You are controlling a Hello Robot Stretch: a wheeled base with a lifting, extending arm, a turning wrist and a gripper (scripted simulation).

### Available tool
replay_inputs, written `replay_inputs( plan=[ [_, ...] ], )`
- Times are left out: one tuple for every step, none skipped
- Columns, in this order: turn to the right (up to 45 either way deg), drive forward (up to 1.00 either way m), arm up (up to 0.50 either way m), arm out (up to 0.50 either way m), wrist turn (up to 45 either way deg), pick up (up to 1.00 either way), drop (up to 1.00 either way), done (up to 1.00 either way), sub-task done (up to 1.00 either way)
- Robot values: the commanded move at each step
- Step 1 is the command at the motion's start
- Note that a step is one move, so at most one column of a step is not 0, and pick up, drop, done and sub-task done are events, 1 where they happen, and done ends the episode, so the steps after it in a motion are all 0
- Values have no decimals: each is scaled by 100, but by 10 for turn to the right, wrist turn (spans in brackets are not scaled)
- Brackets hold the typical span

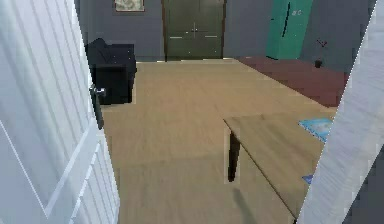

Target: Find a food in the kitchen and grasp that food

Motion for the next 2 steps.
replay_inputs(
  plan=[
    [0,100,0,0,0,0,0,0,0],
    [-60,0,0,0,0,0,0,0,0]
  ],
)
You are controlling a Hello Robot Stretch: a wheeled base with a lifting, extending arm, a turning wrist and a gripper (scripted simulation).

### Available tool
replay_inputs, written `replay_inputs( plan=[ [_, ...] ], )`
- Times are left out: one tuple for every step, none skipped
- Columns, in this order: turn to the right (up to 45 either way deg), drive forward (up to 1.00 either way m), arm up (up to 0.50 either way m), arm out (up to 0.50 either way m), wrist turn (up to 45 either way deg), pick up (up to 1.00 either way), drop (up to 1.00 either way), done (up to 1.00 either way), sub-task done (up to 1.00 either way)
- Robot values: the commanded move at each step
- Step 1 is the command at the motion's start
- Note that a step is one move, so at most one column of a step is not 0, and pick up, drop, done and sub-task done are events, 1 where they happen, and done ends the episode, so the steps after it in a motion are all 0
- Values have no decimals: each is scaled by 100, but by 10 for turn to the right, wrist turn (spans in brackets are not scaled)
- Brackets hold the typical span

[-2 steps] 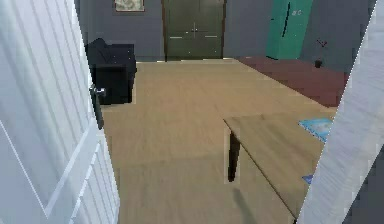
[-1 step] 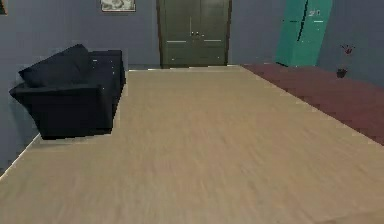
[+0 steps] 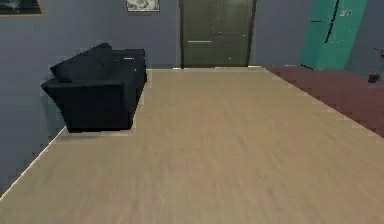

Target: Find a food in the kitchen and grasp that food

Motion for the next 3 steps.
replay_inputs(
  plan=[
    [0,65,0,0,0,0,0,0,0],
    [330,0,0,0,0,0,0,0,0],
    [0,30,0,0,0,0,0,0,0]
  ],
)
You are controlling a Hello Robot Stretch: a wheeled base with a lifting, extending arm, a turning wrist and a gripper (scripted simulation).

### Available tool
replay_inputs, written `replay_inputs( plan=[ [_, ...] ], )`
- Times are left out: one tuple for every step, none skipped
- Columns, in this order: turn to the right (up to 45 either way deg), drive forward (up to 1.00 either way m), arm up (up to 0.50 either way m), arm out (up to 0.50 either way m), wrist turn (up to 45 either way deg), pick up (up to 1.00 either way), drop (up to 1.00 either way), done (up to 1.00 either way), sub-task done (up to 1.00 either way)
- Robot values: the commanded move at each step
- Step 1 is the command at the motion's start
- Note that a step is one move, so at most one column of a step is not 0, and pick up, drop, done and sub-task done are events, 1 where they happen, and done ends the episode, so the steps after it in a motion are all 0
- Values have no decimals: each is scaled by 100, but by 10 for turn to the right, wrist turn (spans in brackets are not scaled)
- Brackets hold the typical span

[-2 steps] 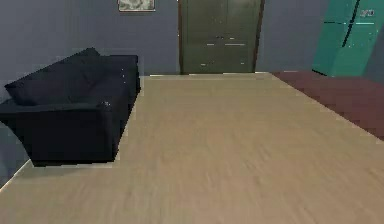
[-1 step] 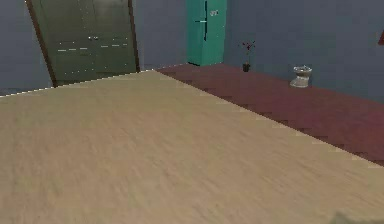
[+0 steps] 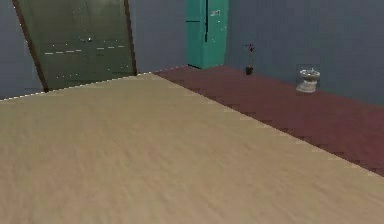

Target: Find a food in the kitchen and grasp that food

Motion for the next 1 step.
replay_inputs(
  plan=[
    [450,0,0,0,0,0,0,0,0]
  ],
)
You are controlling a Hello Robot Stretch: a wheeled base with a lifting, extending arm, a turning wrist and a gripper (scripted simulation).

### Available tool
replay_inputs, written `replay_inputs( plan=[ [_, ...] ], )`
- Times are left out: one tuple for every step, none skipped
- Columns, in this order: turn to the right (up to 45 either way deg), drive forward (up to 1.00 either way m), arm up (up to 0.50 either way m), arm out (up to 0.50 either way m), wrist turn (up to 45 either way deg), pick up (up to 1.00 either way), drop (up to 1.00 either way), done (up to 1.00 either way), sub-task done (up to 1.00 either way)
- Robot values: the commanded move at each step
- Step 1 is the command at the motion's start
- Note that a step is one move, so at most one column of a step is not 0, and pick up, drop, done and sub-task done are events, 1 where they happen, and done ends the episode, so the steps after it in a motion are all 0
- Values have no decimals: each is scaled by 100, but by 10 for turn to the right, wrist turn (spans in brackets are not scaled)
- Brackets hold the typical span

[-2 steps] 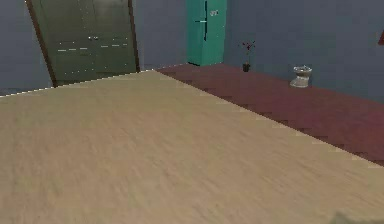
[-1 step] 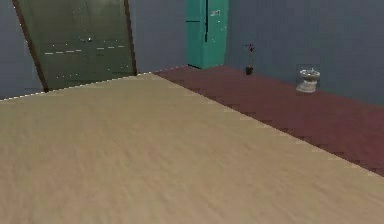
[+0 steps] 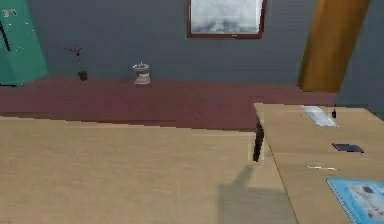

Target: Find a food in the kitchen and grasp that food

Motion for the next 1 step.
replay_inputs(
  plan=[
    [0,100,0,0,0,0,0,0,0]
  ],
)
